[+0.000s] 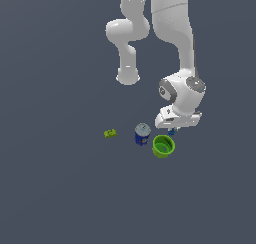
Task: Pick up a designated object from a clutter of objects.
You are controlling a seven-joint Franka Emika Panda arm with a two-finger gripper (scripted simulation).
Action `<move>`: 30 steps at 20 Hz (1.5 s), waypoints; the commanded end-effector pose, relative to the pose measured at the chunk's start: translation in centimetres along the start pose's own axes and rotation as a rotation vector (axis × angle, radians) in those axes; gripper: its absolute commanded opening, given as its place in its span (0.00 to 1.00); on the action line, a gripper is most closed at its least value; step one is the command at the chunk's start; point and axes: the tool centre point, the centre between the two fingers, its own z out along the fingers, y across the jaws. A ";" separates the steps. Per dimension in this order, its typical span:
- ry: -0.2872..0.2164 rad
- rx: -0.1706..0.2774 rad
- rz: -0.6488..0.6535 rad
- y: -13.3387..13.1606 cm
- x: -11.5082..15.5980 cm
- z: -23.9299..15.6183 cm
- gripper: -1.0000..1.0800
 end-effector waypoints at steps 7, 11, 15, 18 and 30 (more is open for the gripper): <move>0.000 0.000 0.000 0.5 -0.1 -1.4 0.00; 0.000 0.000 0.000 1.2 -0.3 -3.1 0.00; 0.000 -0.001 0.000 2.1 -0.6 -5.6 0.00; 0.000 -0.001 0.000 2.9 -0.8 -8.0 0.00; -0.001 0.003 -0.002 6.9 -1.9 -19.8 0.00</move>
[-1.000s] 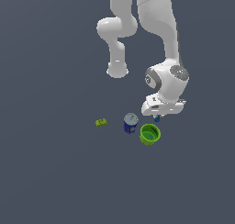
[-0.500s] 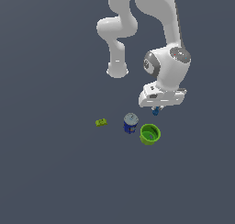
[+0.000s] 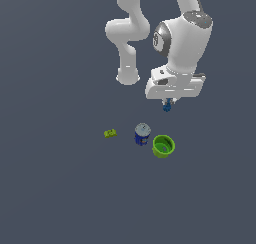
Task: Pick up a designated object from a clutter of objects.
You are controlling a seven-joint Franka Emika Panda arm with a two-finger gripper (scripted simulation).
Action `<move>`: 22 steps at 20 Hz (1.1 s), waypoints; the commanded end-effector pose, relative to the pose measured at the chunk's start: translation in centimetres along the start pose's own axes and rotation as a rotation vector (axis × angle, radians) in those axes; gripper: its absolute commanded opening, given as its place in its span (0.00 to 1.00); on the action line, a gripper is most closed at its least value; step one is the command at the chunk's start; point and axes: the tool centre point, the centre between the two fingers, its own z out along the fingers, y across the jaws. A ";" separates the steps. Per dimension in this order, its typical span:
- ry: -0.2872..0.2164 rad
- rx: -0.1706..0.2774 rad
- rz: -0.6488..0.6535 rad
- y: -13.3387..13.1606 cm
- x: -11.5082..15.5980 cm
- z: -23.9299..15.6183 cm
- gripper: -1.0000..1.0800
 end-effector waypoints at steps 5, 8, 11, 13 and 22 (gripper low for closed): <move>-0.001 0.002 -0.001 2.2 -0.6 -6.5 0.00; -0.001 0.002 -0.001 3.2 -0.8 -9.5 0.00; -0.001 0.002 0.000 4.2 -1.0 -12.3 0.00; 0.000 0.001 0.000 4.8 -1.1 -14.0 0.00; 0.000 -0.001 0.002 6.6 -1.2 -19.1 0.00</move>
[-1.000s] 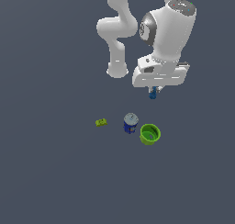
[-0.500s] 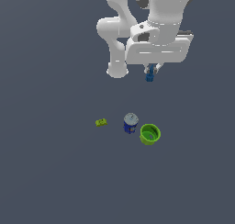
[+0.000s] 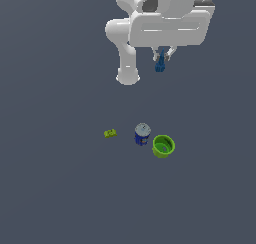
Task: Pick up a designated object from a clutter of objects.
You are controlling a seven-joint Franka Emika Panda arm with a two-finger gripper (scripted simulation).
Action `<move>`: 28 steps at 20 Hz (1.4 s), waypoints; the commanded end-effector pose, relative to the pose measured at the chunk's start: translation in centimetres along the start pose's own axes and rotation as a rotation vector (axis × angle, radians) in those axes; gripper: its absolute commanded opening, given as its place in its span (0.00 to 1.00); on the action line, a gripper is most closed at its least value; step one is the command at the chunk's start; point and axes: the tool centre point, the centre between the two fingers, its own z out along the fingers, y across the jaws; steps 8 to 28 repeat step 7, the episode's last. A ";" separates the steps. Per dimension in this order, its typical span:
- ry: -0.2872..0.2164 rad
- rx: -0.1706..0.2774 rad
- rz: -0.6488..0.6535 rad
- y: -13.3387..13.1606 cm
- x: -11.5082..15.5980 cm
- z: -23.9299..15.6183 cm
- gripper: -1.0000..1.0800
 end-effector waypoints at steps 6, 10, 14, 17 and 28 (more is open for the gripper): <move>-0.001 -0.001 0.000 0.6 0.0 -1.9 0.00; -0.001 -0.001 0.000 0.7 0.0 -1.9 0.00; -0.001 -0.001 0.000 0.7 0.0 -1.9 0.00; -0.001 -0.001 0.000 0.7 0.0 -1.9 0.00; -0.001 -0.001 0.000 0.7 0.0 -1.9 0.00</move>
